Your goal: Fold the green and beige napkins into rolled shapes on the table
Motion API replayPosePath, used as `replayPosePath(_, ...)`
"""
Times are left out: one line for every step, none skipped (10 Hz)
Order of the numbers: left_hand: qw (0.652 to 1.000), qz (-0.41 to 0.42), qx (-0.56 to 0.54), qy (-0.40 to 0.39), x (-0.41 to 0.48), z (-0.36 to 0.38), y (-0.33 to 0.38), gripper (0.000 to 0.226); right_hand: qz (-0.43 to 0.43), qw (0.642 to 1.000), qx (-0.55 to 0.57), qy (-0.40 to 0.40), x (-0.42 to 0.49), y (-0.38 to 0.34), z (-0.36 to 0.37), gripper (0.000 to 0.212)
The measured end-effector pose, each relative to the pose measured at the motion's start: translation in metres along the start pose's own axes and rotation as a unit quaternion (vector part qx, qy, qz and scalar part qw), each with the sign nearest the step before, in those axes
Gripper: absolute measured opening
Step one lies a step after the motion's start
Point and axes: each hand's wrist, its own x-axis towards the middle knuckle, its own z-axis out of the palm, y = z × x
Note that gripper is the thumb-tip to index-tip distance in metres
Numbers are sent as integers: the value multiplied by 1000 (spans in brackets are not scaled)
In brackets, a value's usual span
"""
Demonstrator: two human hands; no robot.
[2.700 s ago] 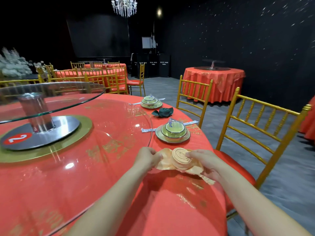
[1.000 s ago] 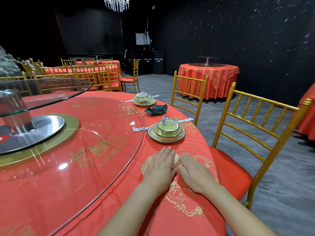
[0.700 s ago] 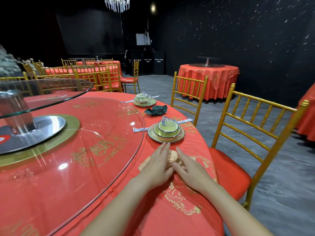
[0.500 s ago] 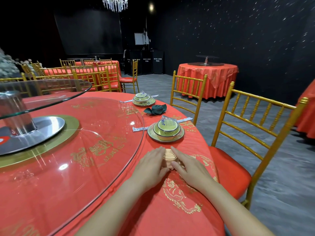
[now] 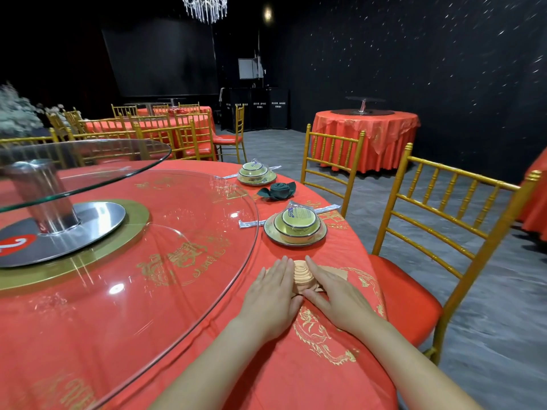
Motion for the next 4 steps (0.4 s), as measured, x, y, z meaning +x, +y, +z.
replayPosePath(1000,-6,12,-2,-3,-1,-2,71,7,1000,7,-4,-2,2,-1,75)
replayPosePath(1000,-9,2,3,-4,-7,-3,71,8,1000,12,9,0,-1,-2,77)
replayPosePath(1000,-18,-10,-2,-22,-18,-4,71,21,999,31,11,-7,-2,-9,77)
replayPosePath(999,4,-20,-30,-45,-24,-7,72,33,998,45,-11,-19,-2,-16,77)
